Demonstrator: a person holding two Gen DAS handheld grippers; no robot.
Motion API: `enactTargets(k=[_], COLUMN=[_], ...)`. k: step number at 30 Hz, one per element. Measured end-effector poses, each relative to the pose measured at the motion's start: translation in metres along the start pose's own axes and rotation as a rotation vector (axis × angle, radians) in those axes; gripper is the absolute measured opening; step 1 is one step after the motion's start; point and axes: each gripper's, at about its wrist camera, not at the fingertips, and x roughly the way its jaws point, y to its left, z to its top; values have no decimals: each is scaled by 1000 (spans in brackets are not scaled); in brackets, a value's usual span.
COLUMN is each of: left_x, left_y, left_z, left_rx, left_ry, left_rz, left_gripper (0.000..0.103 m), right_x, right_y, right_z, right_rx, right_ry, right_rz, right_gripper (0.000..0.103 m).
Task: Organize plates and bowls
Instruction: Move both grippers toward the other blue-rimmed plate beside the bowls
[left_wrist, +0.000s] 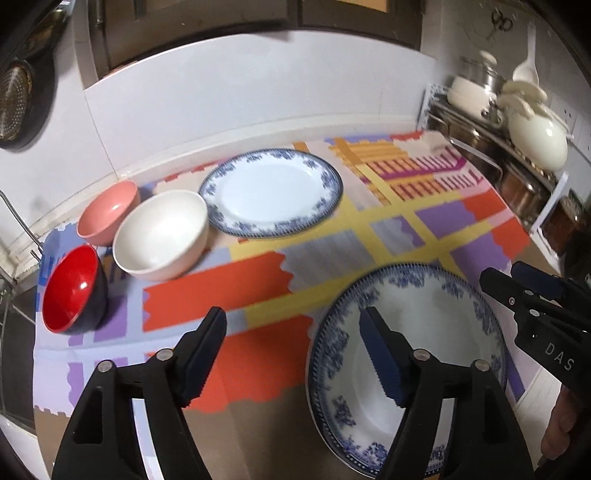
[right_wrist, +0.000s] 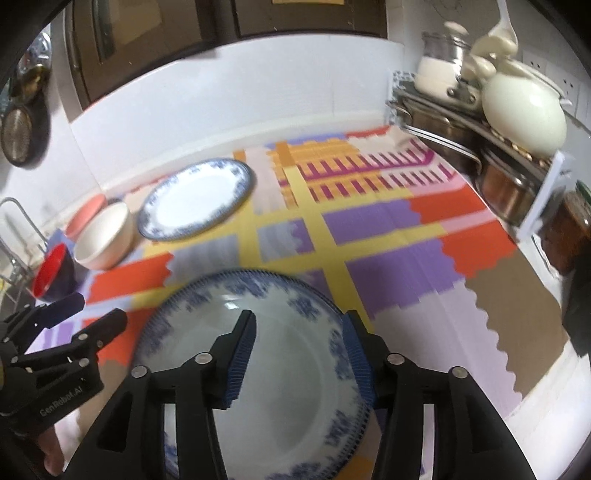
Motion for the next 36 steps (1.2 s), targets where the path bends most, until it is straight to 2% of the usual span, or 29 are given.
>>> enactTargets(k=[12, 14, 23, 28, 36], left_x=[-10, -8, 10, 25, 73], left_y=[40, 47, 83, 99, 118], left_z=[50, 58, 100, 123, 156], left_rx=[-2, 2, 15, 15, 32], left_ry=[-64, -70, -75, -54, 43], left_rz=[43, 56, 93, 78, 57], left_gripper=[83, 83, 83, 83, 83], right_x=[0, 4, 34, 51, 94], right_y=[39, 46, 77, 90, 103], right_z=[53, 63, 102, 122, 156], right_rx=[-37, -48, -65, -71, -62], right_ry=[-70, -74, -57, -42, 30], right_rz=[51, 55, 64, 67, 29], right_gripper=[59, 64, 64, 64, 64])
